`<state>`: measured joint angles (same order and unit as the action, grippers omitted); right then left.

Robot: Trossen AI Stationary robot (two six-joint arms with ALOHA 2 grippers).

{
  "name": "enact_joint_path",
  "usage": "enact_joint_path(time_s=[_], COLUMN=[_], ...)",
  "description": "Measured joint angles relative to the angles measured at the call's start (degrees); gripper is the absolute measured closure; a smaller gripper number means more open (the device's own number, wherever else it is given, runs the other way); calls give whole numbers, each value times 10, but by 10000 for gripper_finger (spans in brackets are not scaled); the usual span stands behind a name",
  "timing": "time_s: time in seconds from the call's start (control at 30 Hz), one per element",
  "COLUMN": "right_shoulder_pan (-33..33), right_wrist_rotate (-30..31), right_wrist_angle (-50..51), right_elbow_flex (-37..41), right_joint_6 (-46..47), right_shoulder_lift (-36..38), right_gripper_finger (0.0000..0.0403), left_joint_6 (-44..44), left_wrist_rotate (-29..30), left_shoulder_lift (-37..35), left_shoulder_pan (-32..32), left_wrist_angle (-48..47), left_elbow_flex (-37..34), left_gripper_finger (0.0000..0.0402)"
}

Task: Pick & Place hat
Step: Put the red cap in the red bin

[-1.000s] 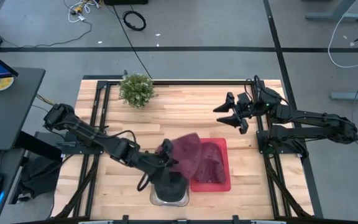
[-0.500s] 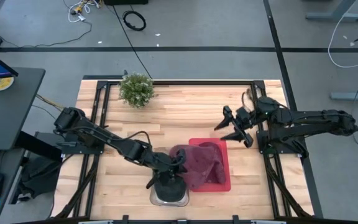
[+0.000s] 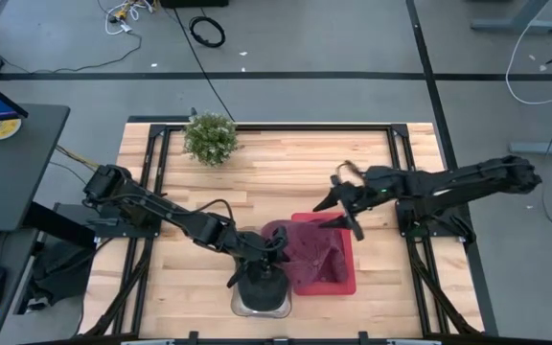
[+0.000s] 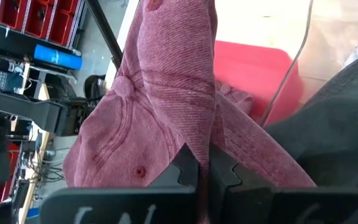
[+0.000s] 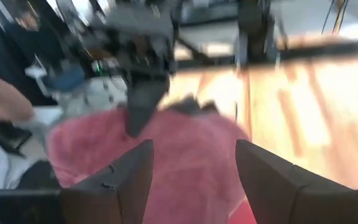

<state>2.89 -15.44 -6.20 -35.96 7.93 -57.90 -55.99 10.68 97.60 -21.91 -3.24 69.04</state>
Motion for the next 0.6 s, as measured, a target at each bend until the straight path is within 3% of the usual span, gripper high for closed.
enact_joint_path(time_s=[0.2, 0.47, 0.6], right_shoulder_pan=[17, 30, 30], right_wrist_rotate=[27, 25, 24], right_wrist_angle=[123, 205, 243], right_elbow_flex=[-99, -179, -208], right_joint_6=[10, 4, -6], right_shoulder_lift=[-112, -237, -276], right_gripper_finger=[172, 172, 199], left_joint_6=[1, 14, 14], left_wrist_rotate=[0, 0, 2], left_shoulder_lift=[0, -1, -1], left_shoulder_pan=[-1, -2, -2], left_wrist_angle=[-1, -7, -12], left_elbow_flex=[0, 0, 0], left_gripper_finger=[399, 399, 399])
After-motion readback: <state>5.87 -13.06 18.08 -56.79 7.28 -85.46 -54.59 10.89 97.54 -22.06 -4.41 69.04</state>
